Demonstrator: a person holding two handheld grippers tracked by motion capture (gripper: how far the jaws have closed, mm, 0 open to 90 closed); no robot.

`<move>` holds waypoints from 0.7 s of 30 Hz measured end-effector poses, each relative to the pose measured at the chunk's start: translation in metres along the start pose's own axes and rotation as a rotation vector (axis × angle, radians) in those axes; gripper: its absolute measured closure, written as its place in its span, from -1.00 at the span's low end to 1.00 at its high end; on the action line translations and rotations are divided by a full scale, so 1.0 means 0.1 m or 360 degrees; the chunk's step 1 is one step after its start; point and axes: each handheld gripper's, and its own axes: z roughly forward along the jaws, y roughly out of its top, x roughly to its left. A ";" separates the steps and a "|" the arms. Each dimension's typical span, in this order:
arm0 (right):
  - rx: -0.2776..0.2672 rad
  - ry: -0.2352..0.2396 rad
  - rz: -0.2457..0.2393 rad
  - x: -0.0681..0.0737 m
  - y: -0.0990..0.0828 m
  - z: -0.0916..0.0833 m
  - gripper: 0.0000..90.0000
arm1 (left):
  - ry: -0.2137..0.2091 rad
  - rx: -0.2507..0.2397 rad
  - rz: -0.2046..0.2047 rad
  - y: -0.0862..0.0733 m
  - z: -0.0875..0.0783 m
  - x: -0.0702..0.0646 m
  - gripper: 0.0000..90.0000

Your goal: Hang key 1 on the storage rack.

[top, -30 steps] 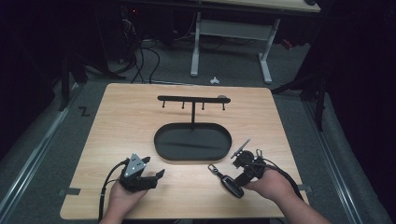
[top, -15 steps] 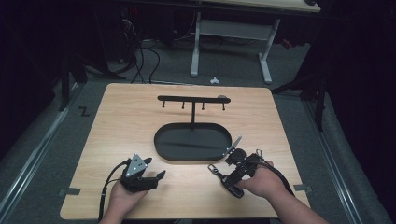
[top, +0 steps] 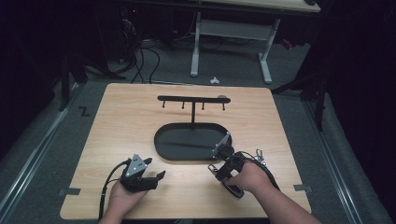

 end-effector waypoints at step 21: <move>0.0128 0.0088 -0.0043 0.02 0.16 0.20 0.42 | -0.0013 0.0008 0.0008 -0.01 0.00 -0.01 -0.39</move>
